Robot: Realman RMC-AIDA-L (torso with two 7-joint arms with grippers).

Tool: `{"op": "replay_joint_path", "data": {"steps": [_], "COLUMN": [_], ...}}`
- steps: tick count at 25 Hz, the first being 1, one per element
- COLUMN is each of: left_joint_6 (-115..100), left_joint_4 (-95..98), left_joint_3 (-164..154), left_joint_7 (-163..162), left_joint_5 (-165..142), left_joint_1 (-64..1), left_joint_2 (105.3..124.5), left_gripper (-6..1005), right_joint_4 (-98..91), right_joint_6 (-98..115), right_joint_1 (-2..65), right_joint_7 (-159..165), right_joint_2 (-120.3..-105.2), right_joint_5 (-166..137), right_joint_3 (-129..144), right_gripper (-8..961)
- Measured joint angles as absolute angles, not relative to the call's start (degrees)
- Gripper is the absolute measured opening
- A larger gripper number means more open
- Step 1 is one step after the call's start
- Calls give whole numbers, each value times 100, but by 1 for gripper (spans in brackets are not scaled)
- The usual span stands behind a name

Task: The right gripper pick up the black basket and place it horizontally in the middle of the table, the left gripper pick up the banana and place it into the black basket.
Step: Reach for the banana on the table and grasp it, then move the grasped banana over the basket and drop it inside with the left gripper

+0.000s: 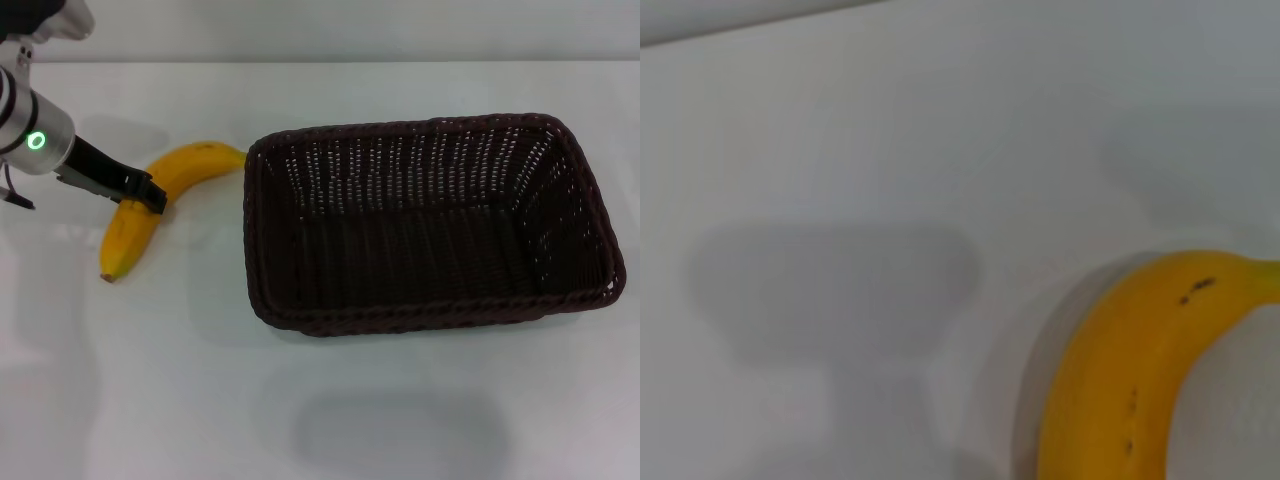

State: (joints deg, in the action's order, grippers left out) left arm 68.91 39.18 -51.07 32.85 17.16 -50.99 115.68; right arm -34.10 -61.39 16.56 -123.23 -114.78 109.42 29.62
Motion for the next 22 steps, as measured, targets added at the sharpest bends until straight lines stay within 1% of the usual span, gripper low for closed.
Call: {"op": "replay_joint_path", "data": {"steps": [4,8,17,21,22], "left_joint_6": [6973,7293,8953,9489,9723], "left_joint_4": [4125,4822,6522,6691,6706], "left_joint_3": [-5105,-5016,-4862,-4869,-4871], "left_joint_7": [3229,3175,3447,3740,3952], "left_joint_5": [1715,1791,2855,3344,3815], "left_joint_1": [-5106,-5063,-5003,-5123,-5195], "left_joint_2": [11540,11516,11337,11335,11360], "left_gripper": [476,490,535,555,560], "right_joint_4": [-3409,-3410,-3410,-3410,-3410], "right_joint_6": [-6140,-6144,-6178,-6205,-6205], "right_joint_1": [1642,1608,1602,1584,1583], "right_joint_7": [-12322,-12308,-12320,-12321,-12321], "right_joint_2": [-11478,-11478,-11478,-11478,-11478], "right_joint_5": [10942,10943,10950,10951,10951], "right_joint_3": [2962,2961,2896,2896,2896], "right_gripper": [400,401,404,405,405]}}
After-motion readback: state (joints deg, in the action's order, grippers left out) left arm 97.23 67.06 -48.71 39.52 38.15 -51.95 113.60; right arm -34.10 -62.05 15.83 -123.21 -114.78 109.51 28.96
